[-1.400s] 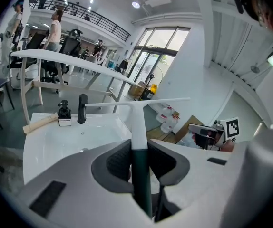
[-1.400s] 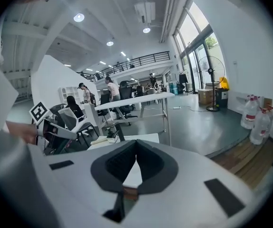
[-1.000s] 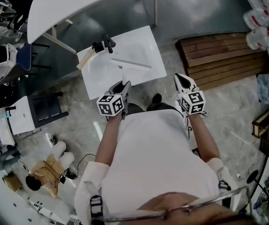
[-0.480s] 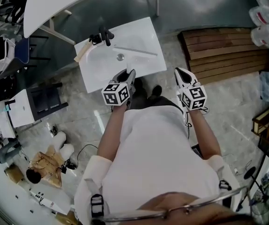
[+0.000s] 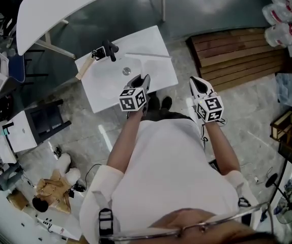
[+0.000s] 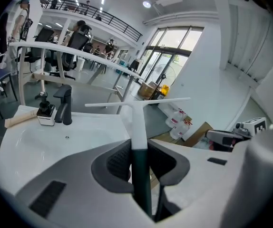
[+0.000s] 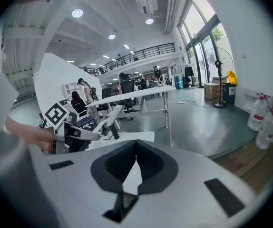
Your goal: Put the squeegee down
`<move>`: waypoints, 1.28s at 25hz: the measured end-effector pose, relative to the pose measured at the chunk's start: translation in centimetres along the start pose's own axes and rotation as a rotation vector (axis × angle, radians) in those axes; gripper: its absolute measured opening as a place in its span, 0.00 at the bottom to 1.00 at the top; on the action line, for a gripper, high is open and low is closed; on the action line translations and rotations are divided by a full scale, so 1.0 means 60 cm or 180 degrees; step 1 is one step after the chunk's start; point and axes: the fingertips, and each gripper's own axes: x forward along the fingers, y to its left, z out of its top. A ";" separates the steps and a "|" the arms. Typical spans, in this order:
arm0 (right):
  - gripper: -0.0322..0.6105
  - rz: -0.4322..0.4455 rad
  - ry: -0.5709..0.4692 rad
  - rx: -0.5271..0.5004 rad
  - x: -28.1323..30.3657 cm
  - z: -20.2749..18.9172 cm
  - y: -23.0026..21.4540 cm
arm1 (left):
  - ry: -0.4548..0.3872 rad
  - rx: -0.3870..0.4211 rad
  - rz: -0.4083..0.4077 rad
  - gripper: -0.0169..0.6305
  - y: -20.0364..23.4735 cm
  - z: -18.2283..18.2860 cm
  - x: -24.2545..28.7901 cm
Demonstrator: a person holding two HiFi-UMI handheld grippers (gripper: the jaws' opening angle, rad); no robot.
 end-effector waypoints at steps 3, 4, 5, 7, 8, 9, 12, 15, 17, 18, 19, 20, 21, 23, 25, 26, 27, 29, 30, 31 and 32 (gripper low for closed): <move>0.06 -0.0053 0.0035 -0.0029 0.016 0.013 -0.007 | 0.0029 -0.0081 0.0024 0.16 0.019 0.003 0.041; 0.06 -0.0072 0.0054 -0.0029 0.021 0.014 -0.008 | 0.0038 -0.0132 0.0041 0.16 0.028 0.002 0.054; 0.06 -0.0092 0.0077 -0.0023 0.025 0.014 -0.009 | 0.0047 -0.0192 0.0065 0.16 0.037 -0.001 0.066; 0.06 -0.0130 0.0125 -0.0014 0.033 0.014 -0.013 | 0.0067 -0.0298 0.0130 0.16 0.058 -0.006 0.092; 0.06 -0.0146 0.0144 -0.0015 0.038 0.016 -0.016 | 0.0075 -0.0329 0.0169 0.16 0.068 -0.006 0.105; 0.06 -0.0159 0.0159 -0.0015 0.042 0.019 -0.019 | 0.0081 -0.0350 0.0214 0.16 0.079 -0.006 0.117; 0.06 -0.0201 0.0207 0.0004 0.050 0.023 -0.030 | 0.0095 -0.0464 0.0350 0.16 0.105 -0.009 0.150; 0.06 -0.0249 0.0269 0.0024 0.055 0.020 -0.039 | 0.0135 -0.0596 0.0440 0.16 0.123 -0.017 0.180; 0.06 -0.0270 0.0310 0.0037 0.063 0.017 -0.042 | 0.0179 -0.0606 0.0484 0.16 0.136 -0.021 0.200; 0.06 -0.0278 0.0329 0.0046 0.067 0.017 -0.044 | 0.0201 -0.0609 0.0507 0.16 0.143 -0.023 0.209; 0.06 -0.0286 0.0347 0.0053 0.070 0.017 -0.045 | 0.0221 -0.0624 0.0529 0.16 0.149 -0.025 0.218; 0.06 -0.0293 0.0363 0.0061 0.073 0.017 -0.047 | 0.0242 -0.0655 0.0549 0.16 0.155 -0.026 0.227; 0.06 -0.0299 0.0378 0.0069 0.076 0.016 -0.048 | 0.0264 -0.0698 0.0567 0.16 0.161 -0.028 0.235; 0.06 -0.0315 0.0408 0.0087 0.080 0.014 -0.050 | 0.0305 -0.0797 0.0591 0.16 0.171 -0.035 0.252; 0.06 -0.0336 0.0440 0.0102 0.083 0.011 -0.052 | 0.0334 -0.0886 0.0627 0.16 0.181 -0.040 0.268; 0.06 -0.0349 0.0455 0.0108 0.084 0.011 -0.053 | 0.0348 -0.0913 0.0658 0.16 0.185 -0.040 0.274; 0.06 -0.0362 0.0468 0.0113 0.084 0.011 -0.054 | 0.0363 -0.0927 0.0688 0.16 0.187 -0.041 0.280; 0.06 -0.0392 0.0486 0.0124 0.083 0.012 -0.057 | 0.0394 -0.0937 0.0730 0.16 0.188 -0.042 0.290; 0.06 -0.0406 0.0493 0.0132 0.083 0.013 -0.058 | 0.0415 -0.0939 0.0745 0.16 0.187 -0.044 0.295; 0.06 -0.0421 0.0499 0.0140 0.082 0.013 -0.060 | 0.0441 -0.0942 0.0756 0.16 0.186 -0.046 0.301; 0.06 -0.0434 0.0507 0.0147 0.083 0.012 -0.061 | 0.0466 -0.0951 0.0762 0.16 0.186 -0.049 0.307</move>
